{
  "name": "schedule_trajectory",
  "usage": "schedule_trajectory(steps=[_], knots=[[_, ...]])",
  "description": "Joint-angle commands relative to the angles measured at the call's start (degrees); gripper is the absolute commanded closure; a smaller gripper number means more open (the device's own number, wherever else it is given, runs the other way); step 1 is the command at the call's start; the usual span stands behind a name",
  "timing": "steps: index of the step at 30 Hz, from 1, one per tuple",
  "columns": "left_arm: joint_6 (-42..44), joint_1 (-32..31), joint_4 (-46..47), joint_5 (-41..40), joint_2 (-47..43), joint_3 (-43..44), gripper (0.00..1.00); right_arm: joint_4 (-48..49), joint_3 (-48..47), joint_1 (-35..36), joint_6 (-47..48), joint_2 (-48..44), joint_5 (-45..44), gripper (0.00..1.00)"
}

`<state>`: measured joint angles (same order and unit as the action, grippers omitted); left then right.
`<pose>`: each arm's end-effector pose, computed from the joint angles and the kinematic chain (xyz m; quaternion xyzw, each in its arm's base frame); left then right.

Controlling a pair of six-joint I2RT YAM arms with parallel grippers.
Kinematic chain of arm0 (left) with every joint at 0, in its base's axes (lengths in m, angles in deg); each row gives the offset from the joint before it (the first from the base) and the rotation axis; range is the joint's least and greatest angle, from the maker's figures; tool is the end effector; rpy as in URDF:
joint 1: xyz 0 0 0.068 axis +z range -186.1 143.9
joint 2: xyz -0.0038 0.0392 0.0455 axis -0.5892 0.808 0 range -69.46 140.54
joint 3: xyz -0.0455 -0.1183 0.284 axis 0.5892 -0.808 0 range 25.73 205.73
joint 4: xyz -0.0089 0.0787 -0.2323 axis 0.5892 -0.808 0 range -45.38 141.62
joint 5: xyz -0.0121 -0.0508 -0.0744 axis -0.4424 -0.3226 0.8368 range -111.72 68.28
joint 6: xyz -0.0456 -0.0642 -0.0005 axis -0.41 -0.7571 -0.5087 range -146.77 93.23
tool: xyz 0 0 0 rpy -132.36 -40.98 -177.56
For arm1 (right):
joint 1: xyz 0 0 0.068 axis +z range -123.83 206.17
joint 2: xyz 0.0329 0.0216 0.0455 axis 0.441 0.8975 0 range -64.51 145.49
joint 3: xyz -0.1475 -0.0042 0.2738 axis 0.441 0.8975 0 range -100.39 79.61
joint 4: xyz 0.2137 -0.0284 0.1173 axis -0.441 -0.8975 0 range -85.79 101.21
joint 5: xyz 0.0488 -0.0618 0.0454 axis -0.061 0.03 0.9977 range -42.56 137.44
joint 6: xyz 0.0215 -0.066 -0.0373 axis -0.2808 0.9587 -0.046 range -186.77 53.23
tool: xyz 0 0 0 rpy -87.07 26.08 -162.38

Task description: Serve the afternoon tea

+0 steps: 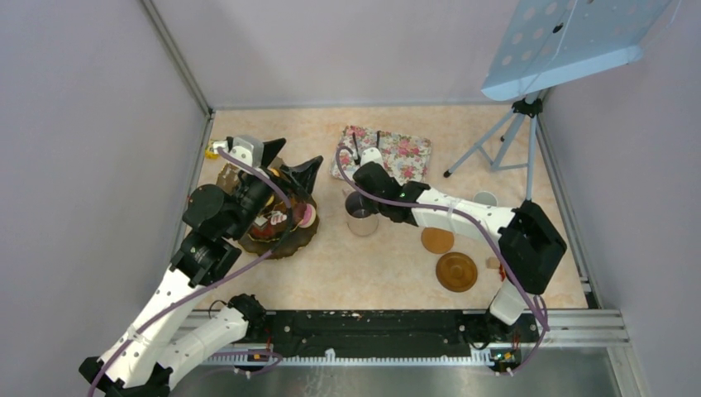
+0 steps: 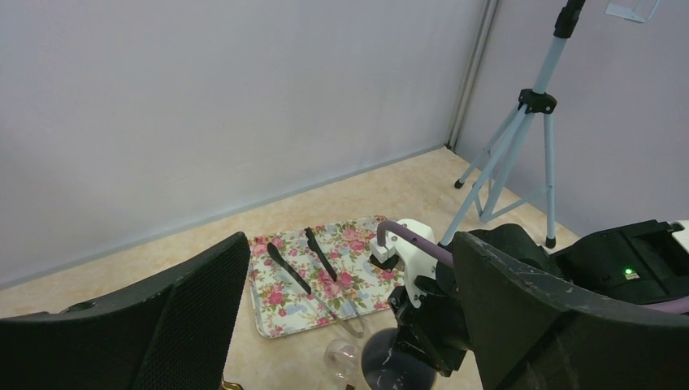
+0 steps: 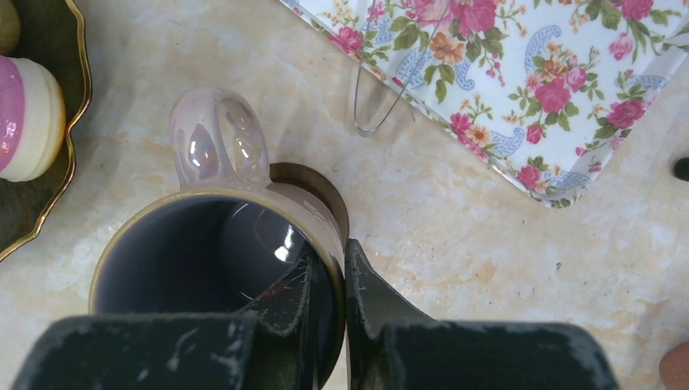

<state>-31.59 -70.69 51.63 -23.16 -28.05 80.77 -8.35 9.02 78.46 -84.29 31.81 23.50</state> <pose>0.1140 -0.0765 0.4595 0.1492 0.5998 -0.2577 0.7426 0.2543 0.2840 0.2736 -0.1950 0.8869 0.0557 0.4150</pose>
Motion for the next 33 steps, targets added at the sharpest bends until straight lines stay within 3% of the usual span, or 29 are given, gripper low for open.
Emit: schedule_trajectory(steps=[1, 17, 24, 28, 33], knots=[[-0.8, 0.2, 3.1, -0.7, 0.1, -0.1, 0.01, 7.2, -3.3, 0.5, 0.6, -1.3, -3.6, 1.0], [-0.5, 0.2, 3.1, -0.6, 0.7, -0.1, 0.01, 8.5, -2.4, 0.5, 0.6, 0.9, -4.2, 1.0], [-0.6, 0.1, 3.1, -0.5, 1.0, -0.1, 0.01, 9.5, -1.7, 0.5, 0.7, 1.2, -3.6, 0.82], [-0.5, 0.2, 3.1, -0.5, 1.1, -0.1, 0.01, 6.7, -3.4, 0.5, 0.6, 0.5, -3.4, 0.66], [-0.4, 0.2, 3.0, -0.7, 1.3, -0.1, 0.01, 2.4, -2.7, 0.5, 0.9, -6.9, -2.8, 0.43]])
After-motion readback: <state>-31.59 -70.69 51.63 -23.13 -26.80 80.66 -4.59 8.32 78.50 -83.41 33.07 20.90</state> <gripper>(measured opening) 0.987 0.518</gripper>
